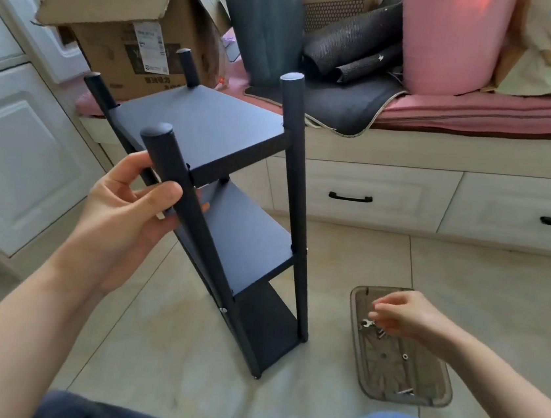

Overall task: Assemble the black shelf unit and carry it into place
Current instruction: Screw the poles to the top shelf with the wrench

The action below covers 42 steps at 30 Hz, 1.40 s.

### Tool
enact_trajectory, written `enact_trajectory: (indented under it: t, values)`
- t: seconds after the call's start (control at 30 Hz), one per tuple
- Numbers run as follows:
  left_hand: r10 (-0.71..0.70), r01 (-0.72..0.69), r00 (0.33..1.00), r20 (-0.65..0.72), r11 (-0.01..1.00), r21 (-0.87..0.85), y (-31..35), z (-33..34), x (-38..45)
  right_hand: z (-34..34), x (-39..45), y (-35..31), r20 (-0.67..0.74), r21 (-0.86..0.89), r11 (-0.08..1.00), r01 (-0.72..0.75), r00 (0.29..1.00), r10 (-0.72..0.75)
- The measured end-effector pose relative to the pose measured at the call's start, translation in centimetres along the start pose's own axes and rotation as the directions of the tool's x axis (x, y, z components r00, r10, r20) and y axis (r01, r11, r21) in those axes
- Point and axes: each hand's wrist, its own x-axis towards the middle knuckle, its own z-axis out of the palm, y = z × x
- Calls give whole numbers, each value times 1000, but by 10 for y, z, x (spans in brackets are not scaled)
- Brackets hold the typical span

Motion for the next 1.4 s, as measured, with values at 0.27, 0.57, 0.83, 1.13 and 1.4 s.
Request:
enact_trajectory:
  t: [0.27, 0.57, 0.83, 1.13, 1.4]
  values:
    - [13, -14, 1000, 21, 998, 65, -2, 7, 4, 6, 79, 92, -81, -840, 536, -85, 996, 31]
    - [-2, 2, 1000, 7, 997, 77, -9, 5, 4, 23, 100, 139, -20, -971, 239, 6, 994, -109]
    - [5, -6, 1000, 15, 997, 74, -6, 7, 7, 28, 109, 140, -24, -958, 284, 33, 981, -194]
    - [9, -11, 1000, 30, 997, 74, -6, 4, 8, 28, 111, 138, -27, -973, 231, 16, 984, -178]
    - [-3, 1, 1000, 25, 998, 64, -7, 5, 8, 34, 115, 128, -63, -956, 294, -15, 986, -154]
